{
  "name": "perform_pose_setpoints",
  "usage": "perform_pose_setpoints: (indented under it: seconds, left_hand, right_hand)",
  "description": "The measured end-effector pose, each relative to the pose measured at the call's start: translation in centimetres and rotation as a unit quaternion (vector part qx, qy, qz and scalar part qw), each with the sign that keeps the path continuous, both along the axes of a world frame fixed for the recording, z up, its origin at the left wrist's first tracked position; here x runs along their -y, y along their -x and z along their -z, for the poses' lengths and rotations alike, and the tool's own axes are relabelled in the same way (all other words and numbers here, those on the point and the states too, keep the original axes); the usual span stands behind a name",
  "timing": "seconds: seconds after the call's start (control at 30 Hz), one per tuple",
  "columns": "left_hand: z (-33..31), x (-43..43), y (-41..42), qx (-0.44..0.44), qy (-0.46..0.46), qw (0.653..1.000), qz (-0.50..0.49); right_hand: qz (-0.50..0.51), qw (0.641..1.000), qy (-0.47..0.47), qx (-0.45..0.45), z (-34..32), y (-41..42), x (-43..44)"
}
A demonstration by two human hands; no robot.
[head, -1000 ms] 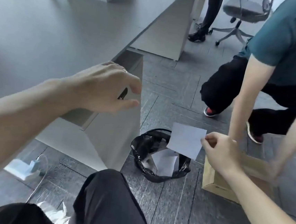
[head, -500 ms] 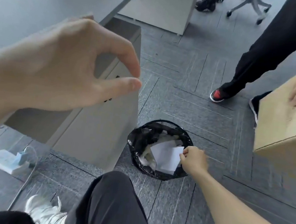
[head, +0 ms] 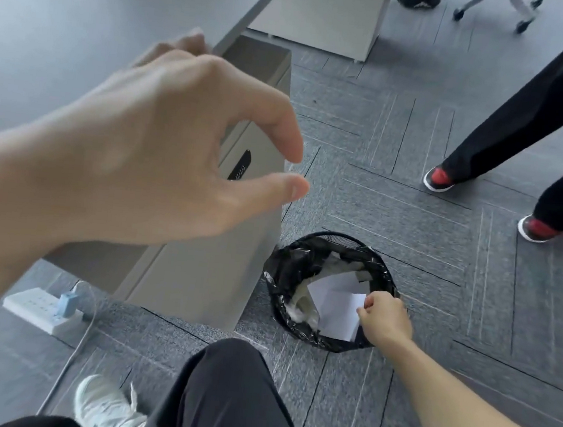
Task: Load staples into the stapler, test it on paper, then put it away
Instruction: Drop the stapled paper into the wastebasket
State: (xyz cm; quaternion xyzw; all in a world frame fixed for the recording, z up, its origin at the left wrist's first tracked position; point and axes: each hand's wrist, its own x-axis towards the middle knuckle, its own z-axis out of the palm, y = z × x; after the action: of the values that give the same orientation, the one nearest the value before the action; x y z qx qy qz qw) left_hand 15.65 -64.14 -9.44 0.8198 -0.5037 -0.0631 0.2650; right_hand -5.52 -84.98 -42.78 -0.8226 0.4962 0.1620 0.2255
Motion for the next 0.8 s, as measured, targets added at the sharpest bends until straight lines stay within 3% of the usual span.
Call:
perform_pose_setpoints:
  seconds: [0.8]
  left_hand:
    - [-1.7,-0.3,2.1,-0.012,-0.043,0.999,-0.024]
  right_hand:
    - [-0.013,0.999,-0.028,-0.034,1.1,-0.4,0.2]
